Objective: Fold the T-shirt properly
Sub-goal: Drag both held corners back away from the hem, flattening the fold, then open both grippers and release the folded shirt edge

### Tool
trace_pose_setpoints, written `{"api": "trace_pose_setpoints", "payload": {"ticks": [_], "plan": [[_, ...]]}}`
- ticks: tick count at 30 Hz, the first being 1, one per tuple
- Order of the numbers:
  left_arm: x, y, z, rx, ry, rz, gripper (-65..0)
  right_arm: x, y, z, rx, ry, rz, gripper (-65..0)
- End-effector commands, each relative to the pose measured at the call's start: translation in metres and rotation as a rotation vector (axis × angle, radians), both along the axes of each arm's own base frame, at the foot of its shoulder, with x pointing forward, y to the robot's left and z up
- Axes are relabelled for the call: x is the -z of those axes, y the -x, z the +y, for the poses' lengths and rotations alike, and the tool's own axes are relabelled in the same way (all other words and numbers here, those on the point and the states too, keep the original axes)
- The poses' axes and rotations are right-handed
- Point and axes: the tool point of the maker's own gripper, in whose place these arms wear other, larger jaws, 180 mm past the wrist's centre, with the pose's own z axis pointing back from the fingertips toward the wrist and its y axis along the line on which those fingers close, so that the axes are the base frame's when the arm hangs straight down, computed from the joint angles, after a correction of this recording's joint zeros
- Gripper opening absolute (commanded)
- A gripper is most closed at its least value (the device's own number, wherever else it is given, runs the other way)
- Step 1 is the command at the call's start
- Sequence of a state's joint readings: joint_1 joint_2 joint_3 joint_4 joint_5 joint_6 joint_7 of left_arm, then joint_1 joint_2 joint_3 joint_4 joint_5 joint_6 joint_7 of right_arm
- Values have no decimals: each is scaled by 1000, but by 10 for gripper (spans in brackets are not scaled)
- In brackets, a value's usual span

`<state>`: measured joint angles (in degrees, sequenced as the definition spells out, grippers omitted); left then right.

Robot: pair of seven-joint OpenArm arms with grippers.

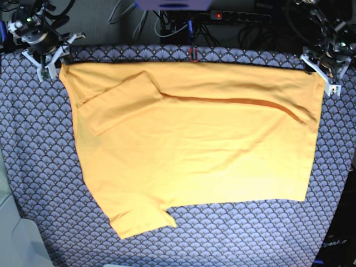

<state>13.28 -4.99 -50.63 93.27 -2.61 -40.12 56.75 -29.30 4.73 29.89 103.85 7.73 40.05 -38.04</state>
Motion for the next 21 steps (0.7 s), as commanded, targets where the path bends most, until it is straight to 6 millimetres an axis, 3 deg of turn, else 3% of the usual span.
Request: {"api": "trace_pose_setpoints", "payload": {"ticks": [1, 5, 7, 12, 17, 21], "plan": [[-12, -9, 8, 3, -26, -42, -346, -8, -5, -3, -5, 10, -34, -336], [-13, -8, 9, 3, -30, -42, -344, -12, -4, -17, 14, 36, -39, -240], [-14, -1, 17, -25, -38, -39, -344, -17, -1, -34, 64, 60, -49, -234], [-24, 14, 48, -142, -66, -64, -343, -40, -14, -74, 168, 123, -124, -235], [-44, 13, 76, -184, -141, -73, -343, -73, -37, -110, 241, 186, -231, -235], [-61, -6, 88, -179, -176, -117, -343, -95, -69, -128, 249, 209, -312, -235]]}}
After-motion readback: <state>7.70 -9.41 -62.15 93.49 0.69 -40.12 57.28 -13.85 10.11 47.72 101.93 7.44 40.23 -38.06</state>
